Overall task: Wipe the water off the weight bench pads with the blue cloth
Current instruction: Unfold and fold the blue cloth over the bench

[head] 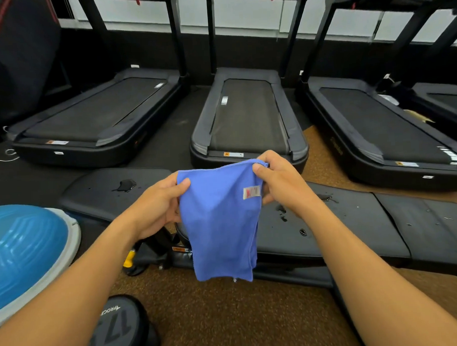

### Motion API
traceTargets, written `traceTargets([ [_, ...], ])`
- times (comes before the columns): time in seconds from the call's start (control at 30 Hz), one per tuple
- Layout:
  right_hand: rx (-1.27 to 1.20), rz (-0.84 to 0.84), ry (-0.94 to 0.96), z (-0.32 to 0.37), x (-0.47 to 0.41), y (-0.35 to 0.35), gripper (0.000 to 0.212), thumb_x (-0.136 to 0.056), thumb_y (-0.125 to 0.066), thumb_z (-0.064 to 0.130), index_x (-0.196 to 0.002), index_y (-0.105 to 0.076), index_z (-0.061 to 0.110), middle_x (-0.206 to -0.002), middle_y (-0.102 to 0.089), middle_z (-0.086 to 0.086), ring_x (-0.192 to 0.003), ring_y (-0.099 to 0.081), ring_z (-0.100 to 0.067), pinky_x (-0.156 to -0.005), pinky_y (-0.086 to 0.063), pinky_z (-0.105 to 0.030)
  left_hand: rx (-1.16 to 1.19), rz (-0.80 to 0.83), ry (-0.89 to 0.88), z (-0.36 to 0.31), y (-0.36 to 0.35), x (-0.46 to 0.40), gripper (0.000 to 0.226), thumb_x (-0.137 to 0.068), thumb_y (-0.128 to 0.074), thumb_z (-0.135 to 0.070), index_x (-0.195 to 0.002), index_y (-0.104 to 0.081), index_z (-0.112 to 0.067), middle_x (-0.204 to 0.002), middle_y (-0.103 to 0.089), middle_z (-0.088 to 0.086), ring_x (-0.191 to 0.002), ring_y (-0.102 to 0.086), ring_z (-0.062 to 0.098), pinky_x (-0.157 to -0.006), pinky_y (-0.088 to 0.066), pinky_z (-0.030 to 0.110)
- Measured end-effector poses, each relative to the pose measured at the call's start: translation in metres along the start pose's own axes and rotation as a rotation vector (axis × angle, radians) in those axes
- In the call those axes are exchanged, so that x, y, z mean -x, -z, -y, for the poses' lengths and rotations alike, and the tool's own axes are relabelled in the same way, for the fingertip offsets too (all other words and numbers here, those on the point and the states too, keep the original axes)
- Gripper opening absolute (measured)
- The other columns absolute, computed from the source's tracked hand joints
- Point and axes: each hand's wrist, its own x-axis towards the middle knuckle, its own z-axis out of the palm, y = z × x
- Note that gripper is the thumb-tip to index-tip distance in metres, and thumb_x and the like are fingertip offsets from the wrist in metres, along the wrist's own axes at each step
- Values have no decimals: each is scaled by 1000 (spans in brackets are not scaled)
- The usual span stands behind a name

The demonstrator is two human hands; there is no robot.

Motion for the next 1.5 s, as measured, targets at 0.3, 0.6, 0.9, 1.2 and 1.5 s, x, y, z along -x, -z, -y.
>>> traceTargets([
  [0.3,-193,-52,-42,22,-36,-8,14,-105,-42,17,-103,-54,10,-95,-67,-15,-77,-69,-27,-63,-62,-44,388,2,121,13,-1,-37,80,-86,-52,-70,-136,-61,-9,-134,-66,13,-125,-62,29,-103,-46,45],
  [0.6,-297,-45,-96,30,-62,-15,16,-105,-43,11,-101,-58,5,-96,-66,-18,-85,-68,-33,-81,-59,-53,337,413,248,70,-16,-29,74,-47,-99,-46,-110,-79,-13,-111,-75,11,-98,-73,25,-79,-60,39],
  [0.9,-573,-148,-236,10,-69,-10,15,-97,-62,16,-99,-65,1,-94,-71,-17,-89,-70,-35,-88,-56,-43,509,328,68,45,-43,-33,65,-52,-97,-21,-110,-74,-4,-105,-73,17,-95,-71,31,-84,-57,41],
  [1.2,-722,264,-272,-19,-38,-12,62,-93,-65,51,-140,-57,11,-133,-63,-24,-116,-66,-38,-97,-53,-53,538,195,-2,2,-36,-42,70,-69,-84,-17,-132,-60,2,-128,-62,22,-115,-62,37,-96,-50,47],
  [1.5,-745,249,-209,-15,-36,-13,43,-96,-64,21,-138,-60,16,-133,-67,-11,-125,-62,-30,-104,-51,-48,362,165,78,-17,-21,-38,43,-76,-59,-1,-117,-70,2,-119,-67,22,-109,-66,35,-93,-53,44],
])
